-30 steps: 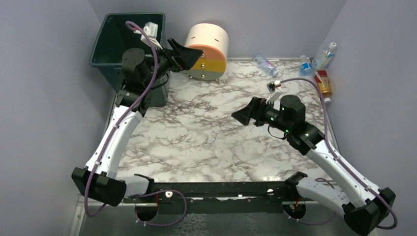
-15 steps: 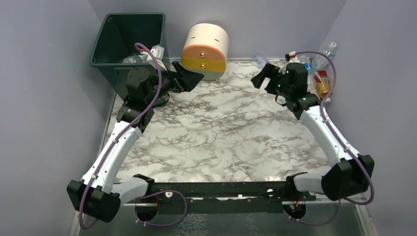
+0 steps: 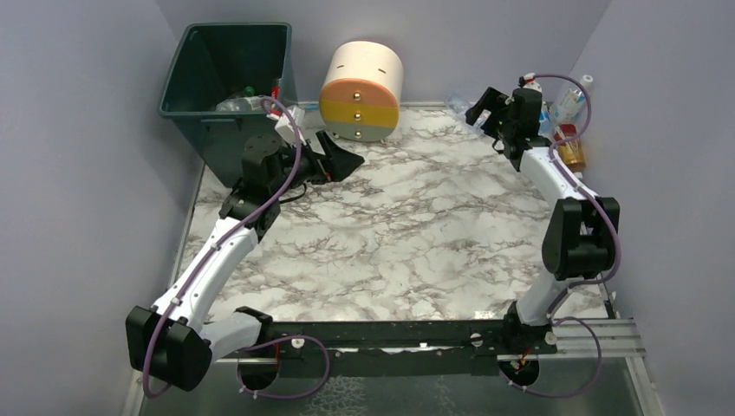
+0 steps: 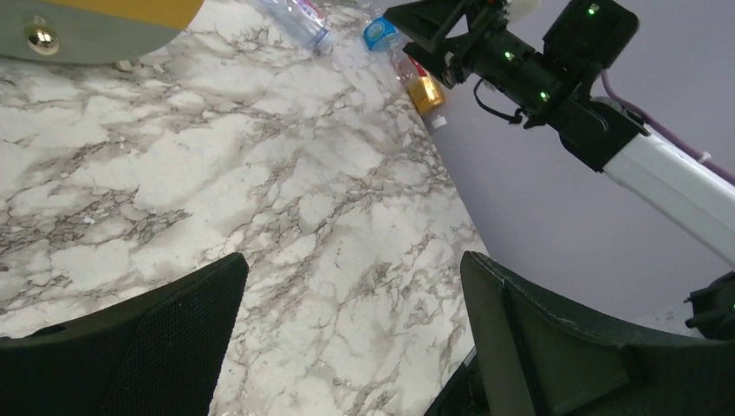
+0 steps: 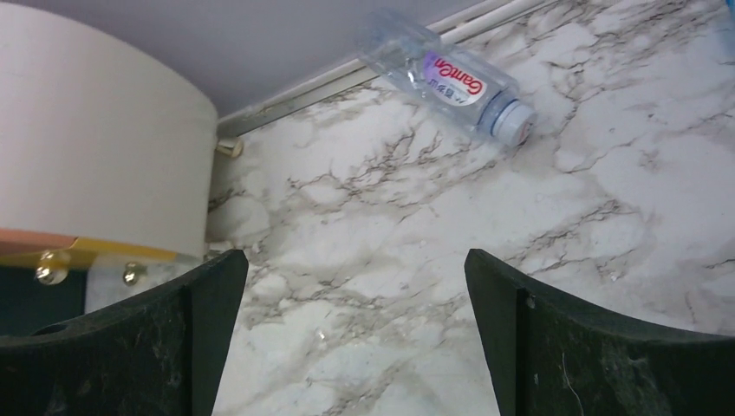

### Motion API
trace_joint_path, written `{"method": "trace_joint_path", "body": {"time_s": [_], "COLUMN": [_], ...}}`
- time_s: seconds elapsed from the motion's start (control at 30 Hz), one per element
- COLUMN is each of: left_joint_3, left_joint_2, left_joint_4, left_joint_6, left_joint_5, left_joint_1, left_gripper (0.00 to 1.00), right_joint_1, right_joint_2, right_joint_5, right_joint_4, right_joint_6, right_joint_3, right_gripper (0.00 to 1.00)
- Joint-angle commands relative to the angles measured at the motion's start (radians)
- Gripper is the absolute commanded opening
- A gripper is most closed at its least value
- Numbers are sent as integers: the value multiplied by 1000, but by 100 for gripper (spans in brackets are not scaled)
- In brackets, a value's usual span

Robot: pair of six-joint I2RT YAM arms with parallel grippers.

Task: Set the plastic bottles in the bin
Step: Pick up the plastic bottle from the corner of the board.

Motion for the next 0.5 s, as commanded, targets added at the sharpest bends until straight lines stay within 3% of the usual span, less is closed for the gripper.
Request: {"method": "trace_joint_path", "body": {"time_s": [0.0,0.13,0.47], "left_joint_3": [-20,-34,-79], "left_joint_2": [3,16,59], "left_joint_4": [41,38,32], "left_joint_6": [5,15,24], "left_joint_5": [10,-10,-63], "left_joint_1": [-32,-57,-148], "left_gripper": [99,99,99], "right_joint_1": [-46,-79,-114], "right_joint_2": [82,195,446], "right_joint_5": [10,-39,-125], "right_joint_4": [184,293,372], "right_joint_6": [-16,-14,-35], "right_joint_3": [24,40,165], "right_gripper": [99,99,97]}}
